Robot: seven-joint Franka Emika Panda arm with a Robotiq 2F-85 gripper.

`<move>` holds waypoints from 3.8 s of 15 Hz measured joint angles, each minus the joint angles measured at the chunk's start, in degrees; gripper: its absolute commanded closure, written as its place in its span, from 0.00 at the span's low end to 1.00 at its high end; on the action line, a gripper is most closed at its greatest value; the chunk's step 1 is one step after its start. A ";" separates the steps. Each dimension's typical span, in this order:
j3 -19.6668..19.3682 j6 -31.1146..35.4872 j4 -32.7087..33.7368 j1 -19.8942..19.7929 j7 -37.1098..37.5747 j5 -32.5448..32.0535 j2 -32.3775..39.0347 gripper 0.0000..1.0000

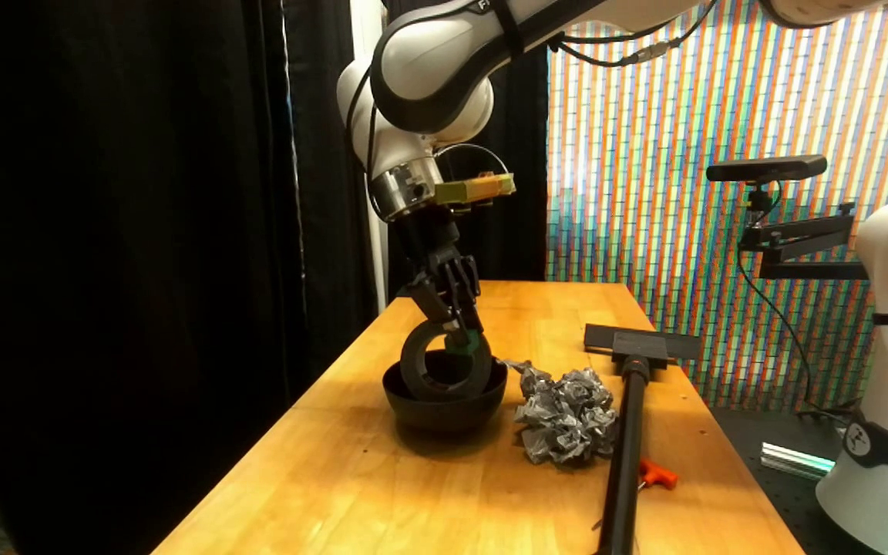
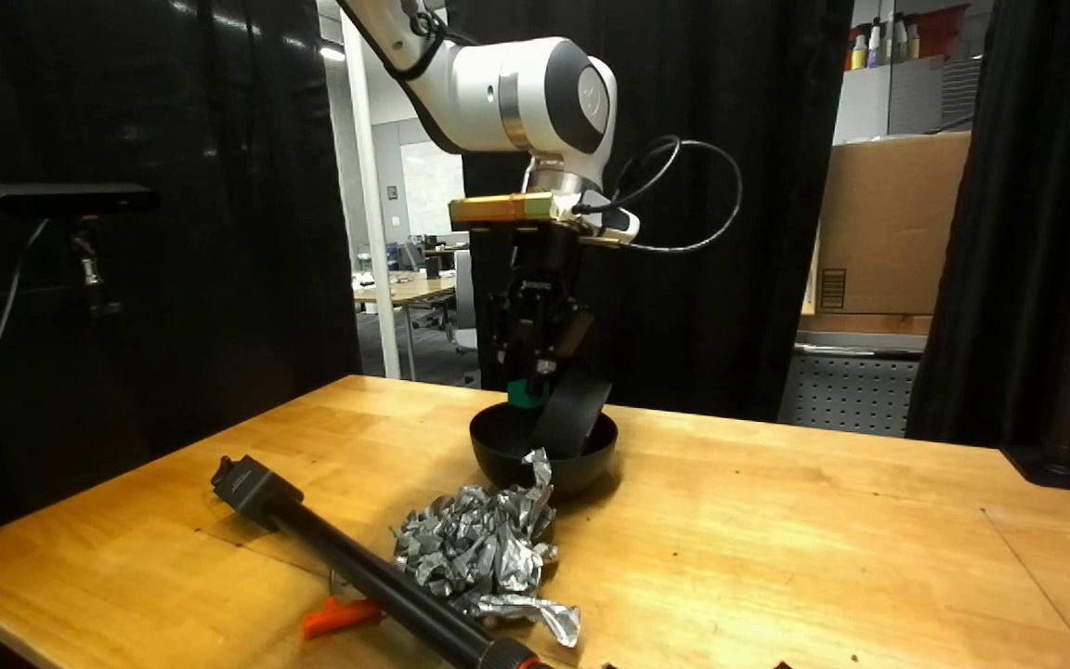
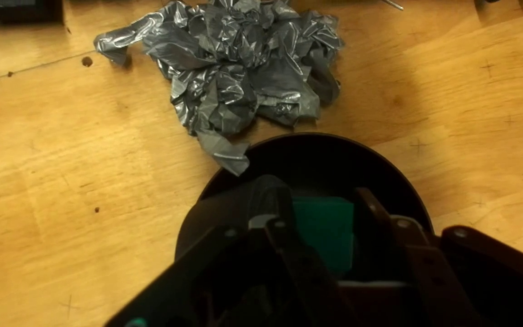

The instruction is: Pick up the tape and green block from the table and put them in the black bowl.

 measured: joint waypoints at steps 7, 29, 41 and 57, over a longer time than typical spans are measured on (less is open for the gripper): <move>-0.25 0.80 -3.12 -1.24 -0.02 0.11 0.62 0.88; 0.16 0.99 3.71 0.05 -1.74 -2.55 4.47 0.88; -0.45 1.21 4.03 -1.07 -3.60 -3.27 6.31 0.38; -0.45 1.21 4.10 -1.08 -3.63 -3.39 6.31 0.38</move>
